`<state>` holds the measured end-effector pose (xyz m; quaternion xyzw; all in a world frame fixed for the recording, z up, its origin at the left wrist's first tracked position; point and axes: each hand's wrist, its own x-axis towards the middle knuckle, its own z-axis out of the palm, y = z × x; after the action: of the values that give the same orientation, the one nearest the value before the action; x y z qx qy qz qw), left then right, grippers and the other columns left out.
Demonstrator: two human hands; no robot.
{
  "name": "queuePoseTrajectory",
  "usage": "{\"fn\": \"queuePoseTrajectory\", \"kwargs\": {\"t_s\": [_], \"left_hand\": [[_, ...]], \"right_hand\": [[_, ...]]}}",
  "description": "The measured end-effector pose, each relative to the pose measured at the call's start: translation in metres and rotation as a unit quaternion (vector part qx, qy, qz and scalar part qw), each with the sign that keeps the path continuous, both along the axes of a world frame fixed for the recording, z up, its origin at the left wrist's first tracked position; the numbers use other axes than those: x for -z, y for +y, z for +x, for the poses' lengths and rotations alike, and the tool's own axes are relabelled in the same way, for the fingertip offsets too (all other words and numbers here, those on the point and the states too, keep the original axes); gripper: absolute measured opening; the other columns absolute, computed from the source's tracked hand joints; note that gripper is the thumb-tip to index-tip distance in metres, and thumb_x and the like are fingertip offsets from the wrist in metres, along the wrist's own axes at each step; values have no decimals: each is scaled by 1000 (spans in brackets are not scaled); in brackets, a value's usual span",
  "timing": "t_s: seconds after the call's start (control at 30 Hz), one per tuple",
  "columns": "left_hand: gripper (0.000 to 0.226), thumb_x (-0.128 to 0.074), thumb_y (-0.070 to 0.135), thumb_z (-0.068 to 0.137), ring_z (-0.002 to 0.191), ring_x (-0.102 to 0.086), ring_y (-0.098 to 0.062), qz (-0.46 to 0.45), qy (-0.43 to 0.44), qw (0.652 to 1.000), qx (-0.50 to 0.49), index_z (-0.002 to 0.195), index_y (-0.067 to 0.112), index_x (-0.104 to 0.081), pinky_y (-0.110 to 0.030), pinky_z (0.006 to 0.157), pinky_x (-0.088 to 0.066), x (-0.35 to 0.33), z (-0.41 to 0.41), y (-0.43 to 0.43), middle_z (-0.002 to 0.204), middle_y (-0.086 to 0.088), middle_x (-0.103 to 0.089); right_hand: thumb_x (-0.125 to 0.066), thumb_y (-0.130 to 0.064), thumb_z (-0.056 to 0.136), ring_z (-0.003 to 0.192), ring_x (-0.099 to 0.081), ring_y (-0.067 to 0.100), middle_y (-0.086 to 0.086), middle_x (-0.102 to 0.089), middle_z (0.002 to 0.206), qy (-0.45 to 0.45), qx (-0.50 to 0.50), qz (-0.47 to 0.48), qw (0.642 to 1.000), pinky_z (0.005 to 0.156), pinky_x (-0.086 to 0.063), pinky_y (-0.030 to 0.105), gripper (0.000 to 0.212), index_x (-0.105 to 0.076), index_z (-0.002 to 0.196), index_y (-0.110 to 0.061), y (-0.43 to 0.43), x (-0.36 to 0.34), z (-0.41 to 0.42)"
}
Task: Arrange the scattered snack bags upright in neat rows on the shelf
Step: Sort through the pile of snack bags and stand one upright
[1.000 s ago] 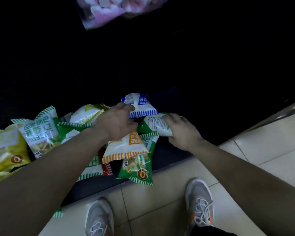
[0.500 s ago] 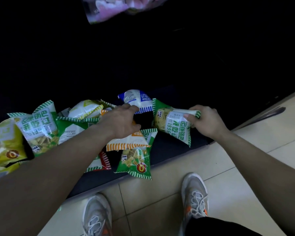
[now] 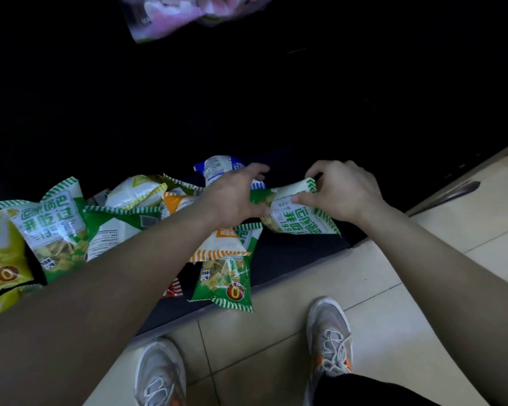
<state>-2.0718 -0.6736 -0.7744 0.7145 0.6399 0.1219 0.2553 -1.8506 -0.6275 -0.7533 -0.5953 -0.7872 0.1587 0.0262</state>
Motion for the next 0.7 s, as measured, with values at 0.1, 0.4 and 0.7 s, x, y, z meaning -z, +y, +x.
{"fn": "queuePoseTrajectory", "kwargs": {"t_s": [0.1,0.4,0.7], "left_hand": [[93,-80,40,78,127,-49,-12,-60,-56,997,13,152,35,-23,-29,100,-42,9,15,1,147,11,-47],[58,-68,39,89,104,-62,-15,-59,-73,995,-42,140,28,-43,-37,89,-53,33,10,2,131,4,-60],[81,-83,34,74,120,-47,-10,71,-14,997,0,143,35,-39,-29,92,-43,2,19,12,137,10,-47]], "right_hand": [[-69,-80,62,94,-66,18,-5,-70,103,-23,3,22,1000,74,-53,33,74,-62,119,-34,-3,-2,-8],[-82,-38,78,122,-52,4,-8,-54,139,234,-50,-158,958,105,-43,26,83,-38,149,-41,-13,46,21],[-87,-27,72,99,-61,13,-10,-64,113,127,-61,-68,988,81,-55,40,68,-50,128,-38,-9,43,11]]}}
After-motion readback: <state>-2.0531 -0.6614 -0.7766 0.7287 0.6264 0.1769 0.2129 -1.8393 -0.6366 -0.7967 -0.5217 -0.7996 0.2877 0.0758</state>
